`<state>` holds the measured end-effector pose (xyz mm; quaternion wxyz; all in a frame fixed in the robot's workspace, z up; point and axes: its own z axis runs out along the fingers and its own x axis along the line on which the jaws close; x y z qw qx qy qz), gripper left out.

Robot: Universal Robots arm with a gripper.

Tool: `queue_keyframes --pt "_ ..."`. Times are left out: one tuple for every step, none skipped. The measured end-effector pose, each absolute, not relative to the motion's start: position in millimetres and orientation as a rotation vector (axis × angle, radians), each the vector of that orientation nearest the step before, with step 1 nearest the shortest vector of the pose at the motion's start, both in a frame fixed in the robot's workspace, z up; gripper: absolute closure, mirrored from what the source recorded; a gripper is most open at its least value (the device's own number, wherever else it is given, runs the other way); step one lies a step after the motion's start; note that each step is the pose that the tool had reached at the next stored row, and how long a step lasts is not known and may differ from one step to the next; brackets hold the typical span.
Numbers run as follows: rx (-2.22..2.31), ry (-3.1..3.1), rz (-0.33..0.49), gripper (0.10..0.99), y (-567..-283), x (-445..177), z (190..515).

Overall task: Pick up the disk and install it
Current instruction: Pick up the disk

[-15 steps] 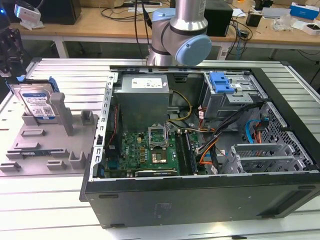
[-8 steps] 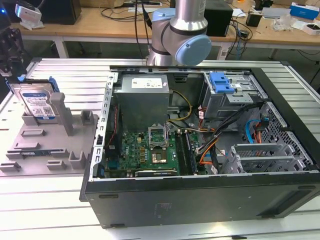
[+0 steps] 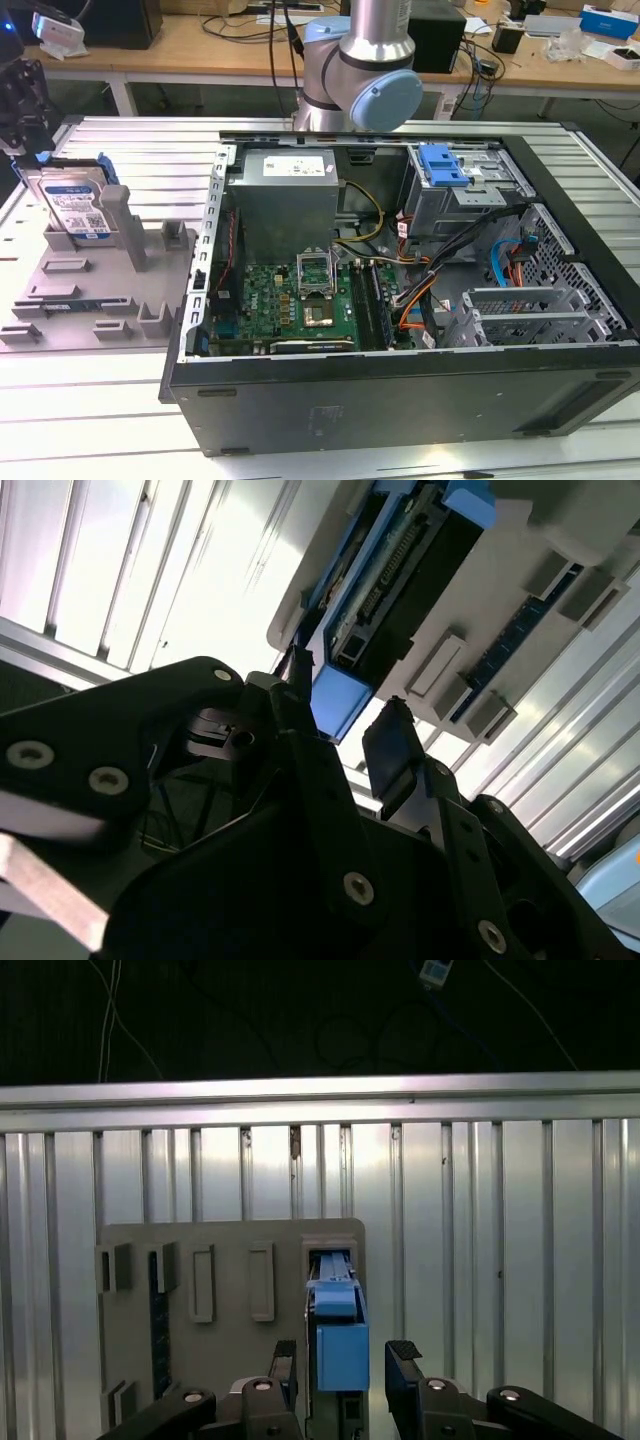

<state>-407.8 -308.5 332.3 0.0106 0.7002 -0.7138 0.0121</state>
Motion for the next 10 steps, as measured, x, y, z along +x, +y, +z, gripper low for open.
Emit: queue_keyframes --pt "2.185 -2.227 0.038 0.604 -308.5 -407.8 331.7" --pt "2.185 -2.227 0.038 0.604 -308.5 -407.9 331.3" --pt "2.185 -2.227 0.038 0.604 -308.5 -407.9 330.3" --pt "2.185 -2.227 0.038 0.604 -308.5 -407.9 329.8" --pt "2.185 -2.227 0.038 0.604 -308.6 -408.0 329.2" --pt "2.185 -2.227 0.038 0.604 -308.6 -408.2 328.6" --pt "2.185 -2.227 0.038 0.604 -308.6 -408.5 328.0" --pt "2.185 -2.227 0.039 0.604 -308.5 -408.8 326.8" --pt "2.185 -2.227 0.038 0.604 -308.5 -409.0 326.1" --pt "2.185 -2.227 0.038 0.604 -308.6 -409.1 325.4"
